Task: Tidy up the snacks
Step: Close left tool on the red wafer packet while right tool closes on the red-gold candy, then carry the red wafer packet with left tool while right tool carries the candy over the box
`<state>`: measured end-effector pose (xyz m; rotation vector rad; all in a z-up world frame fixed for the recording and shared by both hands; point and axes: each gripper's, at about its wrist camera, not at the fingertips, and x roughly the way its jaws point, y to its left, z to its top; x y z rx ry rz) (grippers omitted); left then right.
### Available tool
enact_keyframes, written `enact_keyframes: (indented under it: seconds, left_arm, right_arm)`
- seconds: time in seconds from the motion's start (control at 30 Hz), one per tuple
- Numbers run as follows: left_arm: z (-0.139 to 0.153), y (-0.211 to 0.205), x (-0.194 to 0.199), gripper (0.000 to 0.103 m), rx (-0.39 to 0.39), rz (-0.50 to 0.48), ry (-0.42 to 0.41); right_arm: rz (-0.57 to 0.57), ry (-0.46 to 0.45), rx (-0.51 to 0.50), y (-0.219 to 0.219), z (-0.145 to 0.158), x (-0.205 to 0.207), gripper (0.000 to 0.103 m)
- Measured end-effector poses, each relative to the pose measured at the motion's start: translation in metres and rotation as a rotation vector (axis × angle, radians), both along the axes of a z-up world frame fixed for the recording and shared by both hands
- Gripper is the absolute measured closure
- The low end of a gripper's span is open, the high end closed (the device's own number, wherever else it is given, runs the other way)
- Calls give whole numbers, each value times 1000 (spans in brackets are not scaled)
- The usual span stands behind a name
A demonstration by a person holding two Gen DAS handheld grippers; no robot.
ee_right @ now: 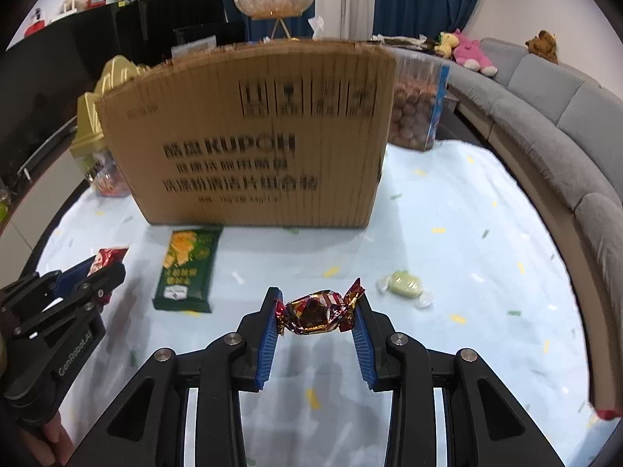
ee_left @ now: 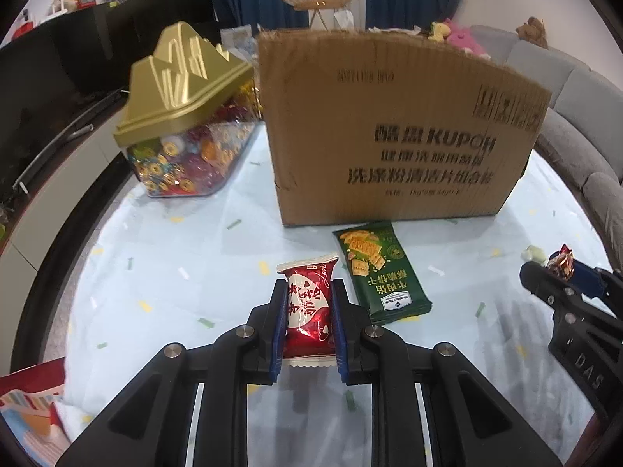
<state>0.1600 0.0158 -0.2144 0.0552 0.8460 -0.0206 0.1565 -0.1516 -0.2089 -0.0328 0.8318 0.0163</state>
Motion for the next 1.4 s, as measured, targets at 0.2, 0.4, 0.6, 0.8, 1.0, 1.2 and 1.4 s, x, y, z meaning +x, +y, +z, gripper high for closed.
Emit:
enact_keyframes:
  seconds: [0.2, 0.4, 0.6, 0.8, 1.0, 1.2, 1.4]
  left_arm:
    - [30, 4, -14, 81, -12, 23, -22]
    - [60, 6, -28, 81, -22, 28, -50]
    - [82, 2, -41, 81, -24, 18, -68]
    - [103, -5, -43, 81, -42, -4, -73]
    - [133, -9, -30, 81, -64, -12, -104]
    - [163, -14, -10, 81, -74, -30, -143]
    - [178, -18, 9, 81, -74, -46, -162]
  right_arm:
    - [-2, -45, -1, -2, 33, -7, 67]
    - [0, -89, -5, -1, 65, -19, 67]
    - [0, -121, -2, -2, 91, -32, 67]
    - [2, -155, -1, -3, 116, -41, 67]
    - [-1, -205, -1, -8, 150, -34, 67]
    - [-1, -239, 6, -9, 174, -21, 67]
    - [5, -252, 10, -8, 185, -9, 67]
